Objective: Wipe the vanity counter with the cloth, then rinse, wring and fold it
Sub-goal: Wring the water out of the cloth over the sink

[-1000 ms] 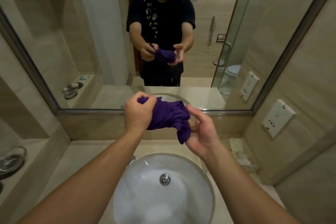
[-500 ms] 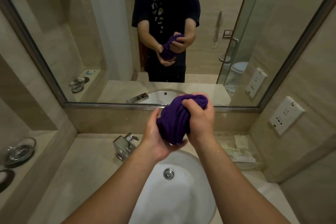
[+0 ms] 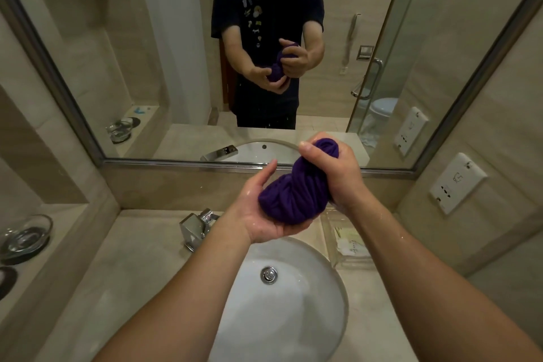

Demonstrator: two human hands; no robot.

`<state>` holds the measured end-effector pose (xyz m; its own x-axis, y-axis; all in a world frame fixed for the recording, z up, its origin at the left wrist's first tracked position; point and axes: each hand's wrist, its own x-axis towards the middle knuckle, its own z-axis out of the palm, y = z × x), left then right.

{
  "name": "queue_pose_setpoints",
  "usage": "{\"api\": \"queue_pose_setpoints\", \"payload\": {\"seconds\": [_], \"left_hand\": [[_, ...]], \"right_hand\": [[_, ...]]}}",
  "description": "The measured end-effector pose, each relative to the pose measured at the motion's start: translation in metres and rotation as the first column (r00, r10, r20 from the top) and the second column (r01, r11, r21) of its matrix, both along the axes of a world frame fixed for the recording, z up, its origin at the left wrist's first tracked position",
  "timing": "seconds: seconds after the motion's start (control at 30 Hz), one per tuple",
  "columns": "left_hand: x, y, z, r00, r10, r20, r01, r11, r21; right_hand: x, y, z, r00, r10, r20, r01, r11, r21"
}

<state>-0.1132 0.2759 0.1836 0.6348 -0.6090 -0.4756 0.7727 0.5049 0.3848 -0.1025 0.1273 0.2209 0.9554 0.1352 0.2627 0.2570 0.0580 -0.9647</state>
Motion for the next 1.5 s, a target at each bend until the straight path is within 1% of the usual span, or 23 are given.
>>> {"api": "queue_pose_setpoints", "payload": {"seconds": [0.1,0.17,0.23,0.3,0.33,0.37,0.43,0.53,0.6,0.67,0.73,0.8,0.83,0.9,0.93,0.97,1.0,1.03,1.1,1.2,1.27,1.33,1.5], "left_hand": [[-0.001,-0.028,0.004,0.979,0.157,0.127,-0.190,0.934,0.304],[-0.003,-0.041,-0.002,0.890,0.315,0.328,-0.441,0.777,0.450],[-0.003,-0.043,-0.010,0.701,0.342,0.625,-0.692,0.537,0.483],[0.000,-0.038,-0.023,0.452,0.083,0.888,-0.861,0.300,0.410],[0.001,-0.033,-0.029,0.316,-0.093,0.944,-0.914,0.237,0.330],[0.001,-0.028,-0.034,0.189,-0.253,0.949,-0.945,0.218,0.246],[0.003,-0.017,-0.045,-0.013,-0.468,0.884,-0.949,0.285,0.137],[0.008,0.000,-0.050,-0.204,-0.639,0.742,-0.918,0.387,0.081],[0.011,0.007,-0.051,-0.265,-0.692,0.671,-0.909,0.411,0.065],[0.013,0.010,-0.053,-0.239,-0.696,0.677,-0.916,0.392,0.079],[0.012,0.014,-0.057,-0.131,-0.663,0.737,-0.934,0.332,0.133],[0.007,0.015,-0.057,0.065,-0.564,0.823,-0.924,0.278,0.263],[0.002,0.013,-0.054,0.203,-0.449,0.870,-0.881,0.303,0.362],[-0.011,0.009,-0.039,0.563,-0.053,0.824,-0.701,0.497,0.511],[-0.013,0.008,-0.035,0.731,0.138,0.668,-0.590,0.619,0.519],[-0.014,0.009,-0.034,0.846,0.264,0.463,-0.485,0.741,0.464],[-0.014,0.011,-0.034,0.906,0.319,0.279,-0.409,0.833,0.374],[-0.014,0.013,-0.033,0.938,0.318,0.139,-0.346,0.894,0.286],[-0.021,0.014,-0.030,0.972,0.233,-0.010,-0.228,0.960,0.161],[-0.030,0.008,-0.029,0.997,-0.052,-0.055,0.056,0.996,0.069],[-0.030,0.008,-0.031,0.986,-0.147,-0.072,0.143,0.988,-0.065],[-0.025,0.007,-0.029,0.989,-0.132,-0.062,0.122,0.982,-0.143],[-0.016,-0.017,-0.022,0.994,0.034,-0.108,-0.034,0.999,0.003]], "right_hand": [[-0.003,0.004,-0.008,0.988,-0.144,-0.057,0.146,0.989,0.037],[-0.007,0.008,-0.014,0.941,-0.276,-0.194,0.308,0.938,0.158],[-0.008,0.011,-0.027,0.862,-0.315,-0.398,0.445,0.847,0.292],[-0.006,0.013,-0.040,0.764,-0.233,-0.602,0.530,0.758,0.379],[-0.006,0.015,-0.046,0.721,-0.163,-0.674,0.553,0.721,0.417],[-0.007,0.017,-0.052,0.676,-0.107,-0.729,0.567,0.708,0.421],[-0.011,0.021,-0.061,0.586,-0.028,-0.810,0.548,0.750,0.370],[-0.016,0.027,-0.070,0.496,0.064,-0.866,0.457,0.829,0.322],[-0.015,0.031,-0.073,0.462,0.069,-0.884,0.429,0.855,0.291],[-0.013,0.036,-0.073,0.459,0.052,-0.887,0.431,0.860,0.274],[-0.010,0.039,-0.074,0.482,0.031,-0.875,0.446,0.851,0.276],[-0.007,0.041,-0.072,0.547,0.006,-0.837,0.462,0.832,0.308],[-0.006,0.041,-0.070,0.590,-0.016,-0.807,0.471,0.818,0.329],[-0.002,0.037,-0.064,0.666,-0.107,-0.739,0.509,0.789,0.345],[0.000,0.035,-0.059,0.704,-0.144,-0.696,0.515,0.778,0.359],[0.002,0.032,-0.054,0.748,-0.164,-0.643,0.494,0.785,0.374],[0.004,0.028,-0.050,0.794,-0.164,-0.585,0.449,0.807,0.383],[0.005,0.024,-0.045,0.842,-0.145,-0.520,0.386,0.836,0.391],[0.007,0.017,-0.036,0.921,-0.090,-0.378,0.234,0.906,0.354],[0.012,0.008,-0.021,0.982,-0.032,-0.183,0.068,0.979,0.191],[0.014,0.002,-0.012,1.000,-0.017,-0.024,0.018,0.998,0.052],[0.015,-0.004,-0.006,0.997,0.001,0.072,0.004,0.997,-0.071],[0.019,-0.014,-0.012,0.990,0.142,0.011,-0.140,0.981,-0.135]]}}
